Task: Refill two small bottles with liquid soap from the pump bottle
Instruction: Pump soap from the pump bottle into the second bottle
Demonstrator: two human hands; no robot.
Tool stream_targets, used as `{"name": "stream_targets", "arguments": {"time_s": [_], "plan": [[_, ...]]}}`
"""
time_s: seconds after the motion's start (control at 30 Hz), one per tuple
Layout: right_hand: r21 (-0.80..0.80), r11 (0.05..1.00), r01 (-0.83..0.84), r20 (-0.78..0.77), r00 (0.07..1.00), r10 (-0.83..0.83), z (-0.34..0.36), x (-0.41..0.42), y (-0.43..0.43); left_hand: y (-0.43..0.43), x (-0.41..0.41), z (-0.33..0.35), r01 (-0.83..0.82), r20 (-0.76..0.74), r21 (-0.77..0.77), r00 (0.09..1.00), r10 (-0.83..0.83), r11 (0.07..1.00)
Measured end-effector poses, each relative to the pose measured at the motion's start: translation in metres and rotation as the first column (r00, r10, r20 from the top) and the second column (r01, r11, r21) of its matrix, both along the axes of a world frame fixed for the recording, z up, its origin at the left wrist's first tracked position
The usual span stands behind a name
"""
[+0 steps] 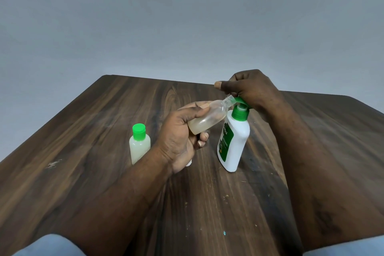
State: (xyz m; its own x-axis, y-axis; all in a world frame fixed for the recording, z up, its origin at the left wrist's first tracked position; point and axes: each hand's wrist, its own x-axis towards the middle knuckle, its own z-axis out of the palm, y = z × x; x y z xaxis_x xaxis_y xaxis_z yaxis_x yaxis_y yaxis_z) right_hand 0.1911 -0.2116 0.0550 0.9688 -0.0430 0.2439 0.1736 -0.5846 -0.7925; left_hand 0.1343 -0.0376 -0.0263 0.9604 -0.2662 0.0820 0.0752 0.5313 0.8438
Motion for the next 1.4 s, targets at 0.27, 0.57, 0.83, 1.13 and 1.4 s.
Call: {"name": "stream_targets", "arguments": {"time_s": [0.27,0.57,0.83,1.13,1.4], "plan": [[-0.012,1.0,-0.004,-0.001,1.0,0.004,0.0007,-0.0005,0.0026,0.0005,0.0004,-0.0002,0.006,-0.005,-0.001,1.0,-0.006,1.0],[0.002,1.0,-0.004,0.008,1.0,0.003,0.0005,-0.0009,0.0012,0.0004,0.0005,-0.0007,-0.009,-0.001,0.0,1.0,0.009,1.0],[-0.01,1.0,-0.005,0.003,1.0,0.005,0.0012,-0.0006,0.0032,0.0003,0.0015,-0.0014,0.003,-0.009,-0.013,1.0,-0.003,1.0],[0.019,1.0,-0.024,-0.016,1.0,0.024,-0.0002,0.0006,0.0004,-0.0003,0.0015,-0.0023,-0.004,-0.002,0.005,1.0,0.004,1.0],[-0.013,1.0,-0.023,-0.002,1.0,0.023,0.001,0.0007,0.0033,0.0003,0.0037,-0.0039,-0.016,-0.001,0.01,1.0,0.016,1.0]]}}
